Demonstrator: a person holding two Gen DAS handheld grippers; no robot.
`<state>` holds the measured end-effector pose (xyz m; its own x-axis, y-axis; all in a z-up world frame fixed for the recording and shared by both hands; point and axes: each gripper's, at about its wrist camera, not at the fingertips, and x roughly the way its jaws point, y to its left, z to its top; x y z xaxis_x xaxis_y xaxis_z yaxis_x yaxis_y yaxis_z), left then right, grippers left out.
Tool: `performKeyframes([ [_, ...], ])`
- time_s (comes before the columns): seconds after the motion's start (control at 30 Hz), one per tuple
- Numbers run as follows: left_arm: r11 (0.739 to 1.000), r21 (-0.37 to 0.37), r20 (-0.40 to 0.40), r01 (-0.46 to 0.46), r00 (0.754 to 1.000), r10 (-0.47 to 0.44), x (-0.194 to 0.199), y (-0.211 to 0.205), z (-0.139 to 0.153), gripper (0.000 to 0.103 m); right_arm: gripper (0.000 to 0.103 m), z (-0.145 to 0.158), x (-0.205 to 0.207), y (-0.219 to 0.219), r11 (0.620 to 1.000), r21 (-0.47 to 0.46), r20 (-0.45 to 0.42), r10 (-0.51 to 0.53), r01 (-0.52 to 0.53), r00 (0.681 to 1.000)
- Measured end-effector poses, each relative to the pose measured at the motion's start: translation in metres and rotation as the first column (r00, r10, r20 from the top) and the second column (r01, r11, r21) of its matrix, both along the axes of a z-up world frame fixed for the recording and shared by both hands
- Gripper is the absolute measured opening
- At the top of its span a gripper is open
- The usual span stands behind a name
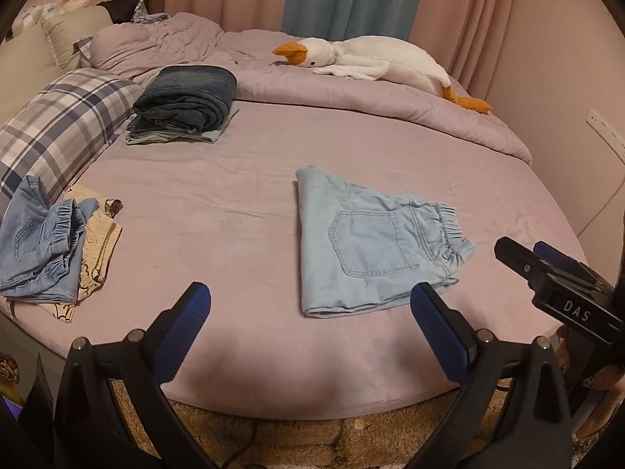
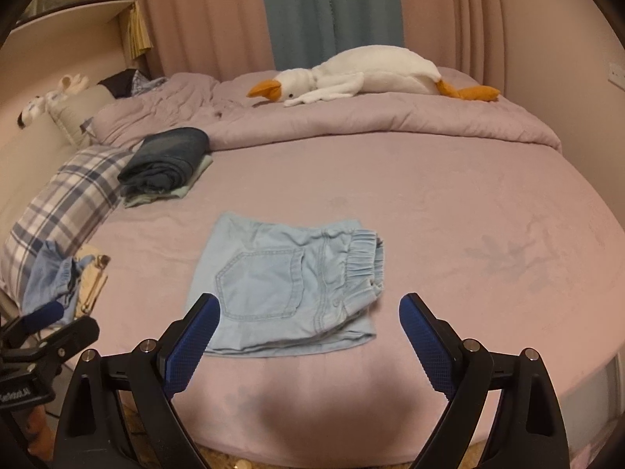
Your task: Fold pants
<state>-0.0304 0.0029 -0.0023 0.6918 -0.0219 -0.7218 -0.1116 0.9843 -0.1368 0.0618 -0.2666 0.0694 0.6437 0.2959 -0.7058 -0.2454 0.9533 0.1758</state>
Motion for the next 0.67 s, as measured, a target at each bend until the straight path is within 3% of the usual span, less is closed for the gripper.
performKeyframes([
  [0.13, 0.999, 0.040, -0.012, 0.002, 1.000, -0.001, 0.0006, -0.0050, -0.0033, 0.102, 0.093, 0.0003, -0.0045, -0.0004, 1.000, -0.011, 0.004, -0.018, 0.018, 1.000],
  [0.67, 0.999, 0.024, -0.002, 0.029, 1.000, -0.029, 0.0007, -0.0078, -0.0010, 0.102, 0.093, -0.0036, -0.0062, -0.0041, 0.999, -0.020, -0.012, -0.047, 0.047, 0.999],
])
